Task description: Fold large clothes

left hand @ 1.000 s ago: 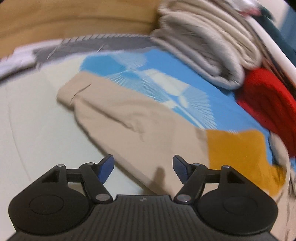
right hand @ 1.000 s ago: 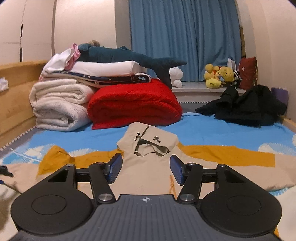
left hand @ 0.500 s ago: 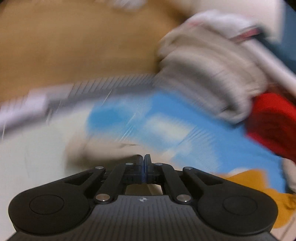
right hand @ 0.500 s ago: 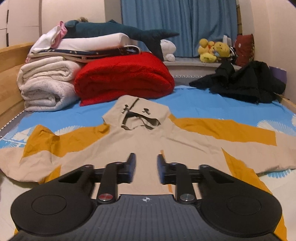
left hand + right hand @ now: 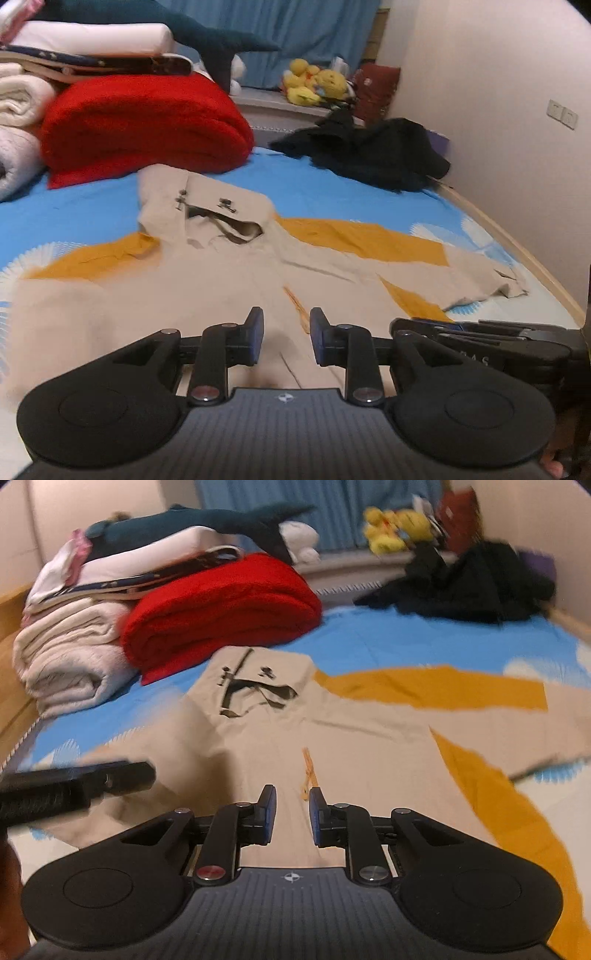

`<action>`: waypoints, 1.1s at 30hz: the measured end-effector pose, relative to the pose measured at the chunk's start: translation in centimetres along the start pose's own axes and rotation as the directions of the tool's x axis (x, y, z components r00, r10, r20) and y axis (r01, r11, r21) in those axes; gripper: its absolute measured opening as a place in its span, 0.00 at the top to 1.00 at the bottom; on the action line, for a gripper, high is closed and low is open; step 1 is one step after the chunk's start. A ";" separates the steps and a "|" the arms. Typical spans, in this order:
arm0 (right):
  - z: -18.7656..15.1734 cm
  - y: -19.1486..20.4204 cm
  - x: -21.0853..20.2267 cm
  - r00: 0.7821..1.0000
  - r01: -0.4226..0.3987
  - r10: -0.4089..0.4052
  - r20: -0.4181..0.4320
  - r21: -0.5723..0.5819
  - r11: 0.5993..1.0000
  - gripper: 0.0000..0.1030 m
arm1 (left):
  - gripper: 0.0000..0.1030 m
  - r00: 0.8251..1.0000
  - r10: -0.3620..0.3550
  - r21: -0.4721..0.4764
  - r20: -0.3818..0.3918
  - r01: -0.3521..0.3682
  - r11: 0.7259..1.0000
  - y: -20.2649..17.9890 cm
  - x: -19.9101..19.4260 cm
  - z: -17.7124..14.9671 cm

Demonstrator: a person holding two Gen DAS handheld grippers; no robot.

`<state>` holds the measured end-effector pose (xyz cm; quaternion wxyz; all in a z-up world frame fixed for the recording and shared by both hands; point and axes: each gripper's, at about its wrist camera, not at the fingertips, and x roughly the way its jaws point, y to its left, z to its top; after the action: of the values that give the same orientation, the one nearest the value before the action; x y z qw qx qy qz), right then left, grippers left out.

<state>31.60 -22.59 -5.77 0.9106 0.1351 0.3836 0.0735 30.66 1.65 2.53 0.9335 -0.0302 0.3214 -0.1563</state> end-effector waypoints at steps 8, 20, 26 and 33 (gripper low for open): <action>0.8 -1.3 0.4 0.999 -0.039 0.040 -0.012 0.091 0.995 0.84 | 0.64 0.909 0.416 -0.320 -0.002 -0.395 0.861 6.9 -7.0 0.6; -1.5 2.7 3.5 0.990 -0.114 0.106 -0.091 -0.082 0.990 0.82 | 0.62 0.897 0.422 -0.342 -0.134 -0.442 0.830 11.7 -3.7 -2.1; -3.3 5.6 6.7 0.985 -0.139 0.106 -0.137 -0.259 0.956 0.68 | 0.61 0.893 0.404 -0.426 -0.199 -0.450 0.785 14.8 -2.6 -2.6; -5.5 7.7 9.9 0.979 -0.138 0.071 -0.191 -0.363 0.921 0.57 | 0.61 0.903 0.382 -0.438 -0.200 -0.431 0.789 15.6 -2.1 -2.1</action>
<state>34.29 -11.81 -13.87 0.8773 -0.0278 0.4329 0.2055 32.06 17.18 -0.29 0.8917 -0.1787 0.3950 0.1297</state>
